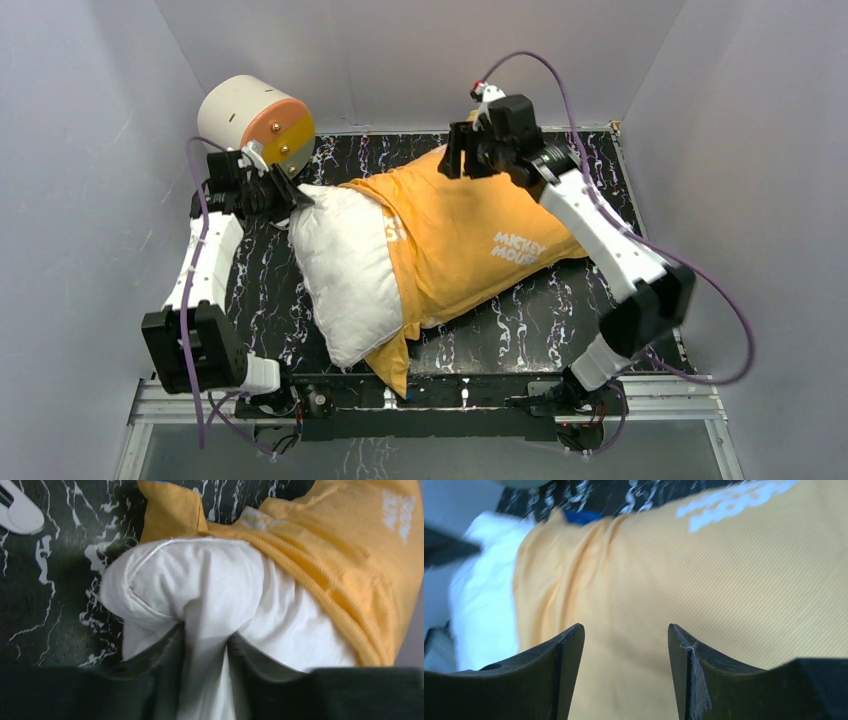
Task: Remove the pillowcase from the pillow
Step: Remove the pillow from the pillowcase.
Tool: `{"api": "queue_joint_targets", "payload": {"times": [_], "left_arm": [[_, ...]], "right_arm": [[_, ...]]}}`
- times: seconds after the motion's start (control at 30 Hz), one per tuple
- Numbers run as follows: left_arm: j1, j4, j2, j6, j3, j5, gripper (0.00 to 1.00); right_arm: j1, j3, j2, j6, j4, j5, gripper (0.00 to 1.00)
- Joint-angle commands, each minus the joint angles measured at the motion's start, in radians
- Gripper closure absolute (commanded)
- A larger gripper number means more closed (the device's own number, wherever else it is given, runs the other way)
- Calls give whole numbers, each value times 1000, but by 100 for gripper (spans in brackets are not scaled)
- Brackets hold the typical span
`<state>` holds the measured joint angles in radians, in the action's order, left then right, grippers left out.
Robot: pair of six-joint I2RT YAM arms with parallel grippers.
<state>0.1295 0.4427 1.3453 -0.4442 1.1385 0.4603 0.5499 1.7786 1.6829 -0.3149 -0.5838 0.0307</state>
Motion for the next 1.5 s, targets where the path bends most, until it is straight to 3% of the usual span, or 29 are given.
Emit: {"api": "queue_joint_targets", "payload": {"times": [0.0, 0.03, 0.13, 0.2, 0.3, 0.4, 0.5, 0.57, 0.73, 0.8, 1.0, 1.1, 1.17, 1.27, 1.3, 1.37, 1.4, 1.43, 1.47], "left_arm": [[11, -36, 111, -19, 175, 83, 49], [11, -37, 140, -25, 207, 95, 31], [-1, 0, 181, -6, 268, 62, 12], [-32, 43, 118, 13, 248, -85, 2], [-34, 56, -57, -37, 76, -224, 2], [-31, 128, -233, -84, -39, -355, 2], [-30, 279, -356, -119, -72, -524, 2], [-30, 369, -410, -142, -92, -545, 2], [-30, 418, -543, -150, -187, -324, 2], [-40, 418, -560, -172, -240, -197, 2], [-84, 249, -622, -205, -455, 137, 2], [-106, 47, -621, -290, -605, 351, 2], [-115, -126, -617, -380, -681, 464, 9], [-116, -148, -607, -367, -669, 449, 36], [-116, -143, -600, -364, -658, 428, 48], [-115, -109, -594, -378, -634, 351, 85], [-115, -92, -594, -386, -623, 311, 98], [-115, -78, -592, -386, -610, 285, 100], [-116, -55, -588, -378, -593, 262, 100]], "right_arm": [[30, -307, -290, -104, 145, 241, 28], [32, -388, -346, -133, 170, 267, 26], [73, -607, -485, -196, 211, 303, 28], [142, -706, -548, -234, 211, 276, 29], [281, -844, -624, -328, 217, 139, 27], [387, -1025, -727, -480, 326, 26, 24], [416, -1197, -824, -608, 489, -24, 22], [419, -1280, -848, -661, 647, -19, 21], [441, -1348, -760, -704, 908, -16, 18], [452, -1369, -714, -739, 1006, -92, 18], [477, -1422, -590, -751, 1232, -235, 18], [479, -1456, -553, -762, 1343, -255, 37], [481, -1450, -544, -740, 1370, -246, 50], [485, -1404, -547, -682, 1319, -208, 64], [487, -1396, -552, -666, 1301, -198, 69], [489, -1379, -571, -644, 1235, -199, 83], [489, -1359, -585, -645, 1152, -223, 92], [489, -1327, -603, -636, 1037, -270, 99], [487, -1290, -620, -621, 889, -332, 100]]}}
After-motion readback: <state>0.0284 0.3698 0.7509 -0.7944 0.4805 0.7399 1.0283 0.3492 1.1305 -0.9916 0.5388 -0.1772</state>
